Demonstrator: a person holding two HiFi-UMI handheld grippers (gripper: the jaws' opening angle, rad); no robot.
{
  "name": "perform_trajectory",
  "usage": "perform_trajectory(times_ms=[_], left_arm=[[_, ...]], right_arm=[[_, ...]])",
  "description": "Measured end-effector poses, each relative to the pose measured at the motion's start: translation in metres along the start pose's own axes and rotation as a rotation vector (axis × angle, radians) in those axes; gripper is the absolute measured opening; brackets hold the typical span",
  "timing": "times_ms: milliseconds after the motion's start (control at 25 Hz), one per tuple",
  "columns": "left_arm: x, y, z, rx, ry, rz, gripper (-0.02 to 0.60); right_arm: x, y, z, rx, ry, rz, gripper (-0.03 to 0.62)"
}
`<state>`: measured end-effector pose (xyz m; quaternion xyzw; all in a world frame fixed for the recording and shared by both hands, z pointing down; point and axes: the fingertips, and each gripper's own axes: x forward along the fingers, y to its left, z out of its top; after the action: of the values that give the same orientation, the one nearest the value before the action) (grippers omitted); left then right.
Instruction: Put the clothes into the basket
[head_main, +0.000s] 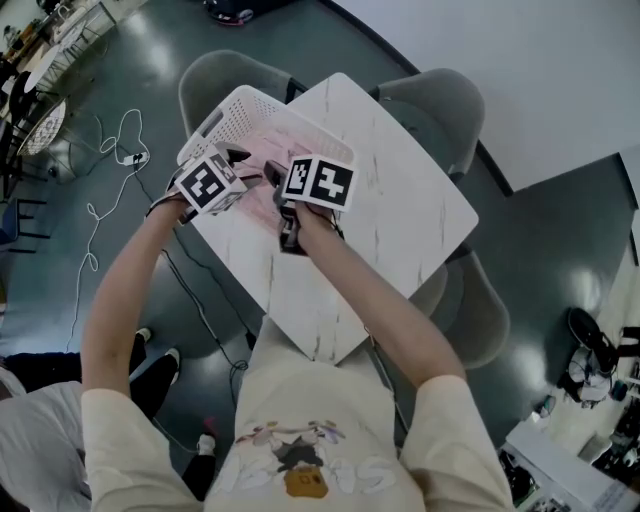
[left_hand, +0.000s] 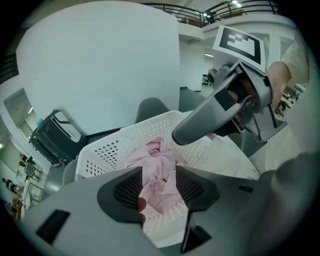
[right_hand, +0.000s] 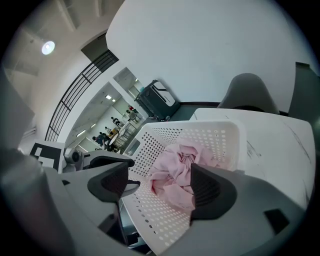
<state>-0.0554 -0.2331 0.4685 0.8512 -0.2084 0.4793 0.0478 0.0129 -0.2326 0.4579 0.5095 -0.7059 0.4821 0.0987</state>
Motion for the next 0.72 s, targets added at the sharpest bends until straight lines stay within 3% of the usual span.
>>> perform_trajectory(times_ms=[120,320,520,720], left_arm=[[-0.009,-0.001,0.005,-0.040,-0.018,0.028,0.177],[-0.023,-0.011,0.019,-0.171,-0.096,0.066,0.059],[-0.038,-0.025,0.025,-0.221,-0.122,0.128,0.028],[-0.052,-0.045,0.034,-0.325,-0.175,0.180,0.011]], right_arm=[[-0.012,0.002,0.000,-0.010,-0.012,0.013,0.393],[-0.032,-0.002,-0.003,-0.048,-0.047,0.042,0.393],[-0.049,0.005,0.001,-0.116,-0.121,0.082,0.393],[-0.066,0.015,-0.003,-0.188,-0.146,0.144,0.391]])
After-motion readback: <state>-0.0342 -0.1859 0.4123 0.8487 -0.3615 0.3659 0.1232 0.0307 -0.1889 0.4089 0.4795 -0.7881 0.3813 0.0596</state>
